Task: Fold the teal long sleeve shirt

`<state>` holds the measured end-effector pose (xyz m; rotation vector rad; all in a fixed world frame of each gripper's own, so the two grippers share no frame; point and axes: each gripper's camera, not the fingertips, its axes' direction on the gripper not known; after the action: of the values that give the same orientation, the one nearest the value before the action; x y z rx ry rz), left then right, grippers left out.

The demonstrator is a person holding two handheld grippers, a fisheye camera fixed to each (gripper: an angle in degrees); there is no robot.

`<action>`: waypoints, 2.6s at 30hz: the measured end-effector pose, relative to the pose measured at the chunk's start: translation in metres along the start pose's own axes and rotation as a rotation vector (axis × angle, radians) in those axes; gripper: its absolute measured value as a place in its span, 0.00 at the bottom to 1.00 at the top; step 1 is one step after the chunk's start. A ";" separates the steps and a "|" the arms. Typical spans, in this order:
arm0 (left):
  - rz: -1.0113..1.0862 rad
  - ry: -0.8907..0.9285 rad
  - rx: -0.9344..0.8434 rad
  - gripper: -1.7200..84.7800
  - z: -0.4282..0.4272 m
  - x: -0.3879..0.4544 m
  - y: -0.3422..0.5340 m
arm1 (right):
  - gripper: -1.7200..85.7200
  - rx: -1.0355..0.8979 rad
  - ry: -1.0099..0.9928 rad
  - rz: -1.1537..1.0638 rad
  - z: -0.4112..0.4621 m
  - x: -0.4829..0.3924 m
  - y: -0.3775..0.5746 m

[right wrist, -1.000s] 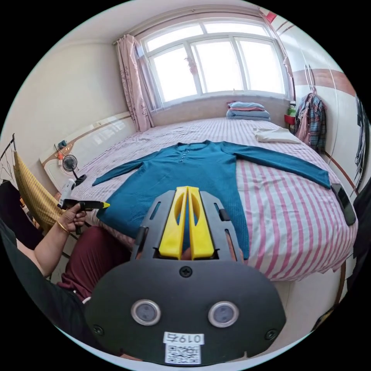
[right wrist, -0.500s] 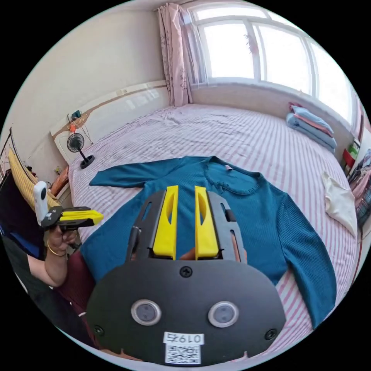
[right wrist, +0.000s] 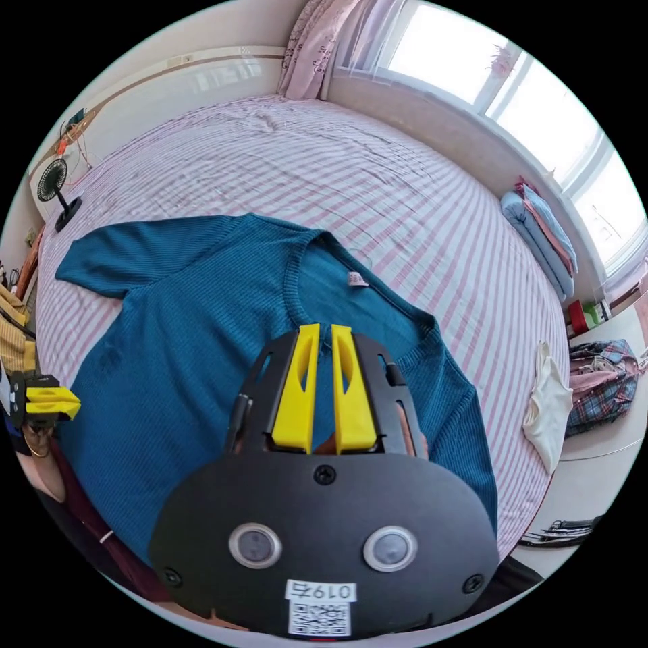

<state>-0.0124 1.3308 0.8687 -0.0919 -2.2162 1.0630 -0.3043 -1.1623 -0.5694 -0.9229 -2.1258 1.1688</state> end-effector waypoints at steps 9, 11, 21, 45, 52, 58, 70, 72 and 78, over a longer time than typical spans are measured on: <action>-0.025 0.023 -0.019 0.03 0.019 0.000 -0.025 | 0.07 -0.048 -0.053 0.045 0.042 0.016 -0.065; -0.026 0.029 -0.016 0.03 0.023 0.000 -0.031 | 0.05 -0.036 -0.061 0.052 0.045 0.019 -0.074; -0.017 -0.048 -0.082 0.04 0.043 0.000 -0.050 | 0.03 -0.003 -0.059 0.128 0.052 0.044 -0.103; -0.065 0.032 -0.055 0.03 0.029 -0.067 -0.049 | 0.01 0.019 -0.001 0.047 0.011 0.017 -0.144; -0.093 0.067 -0.020 0.03 0.012 -0.100 -0.036 | 0.01 0.126 0.037 0.103 -0.032 0.019 -0.149; -0.093 0.079 -0.001 0.03 -0.005 -0.129 -0.023 | 0.01 0.129 0.040 0.108 -0.040 0.010 -0.174; -0.113 0.346 0.228 0.03 -0.071 -0.214 0.018 | 0.01 0.385 -0.083 0.070 -0.233 -0.042 -0.097; -0.106 0.429 0.236 0.03 -0.077 -0.227 0.023 | 0.01 0.400 -0.130 0.080 -0.276 -0.065 -0.056; -0.132 0.232 0.147 0.03 -0.091 -0.262 0.036 | 0.01 0.443 -0.326 0.163 -0.374 -0.141 0.092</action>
<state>0.2371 1.3288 0.7421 -0.0035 -1.9051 1.0802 0.0813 -1.0496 -0.4884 -0.7469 -1.9233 1.8873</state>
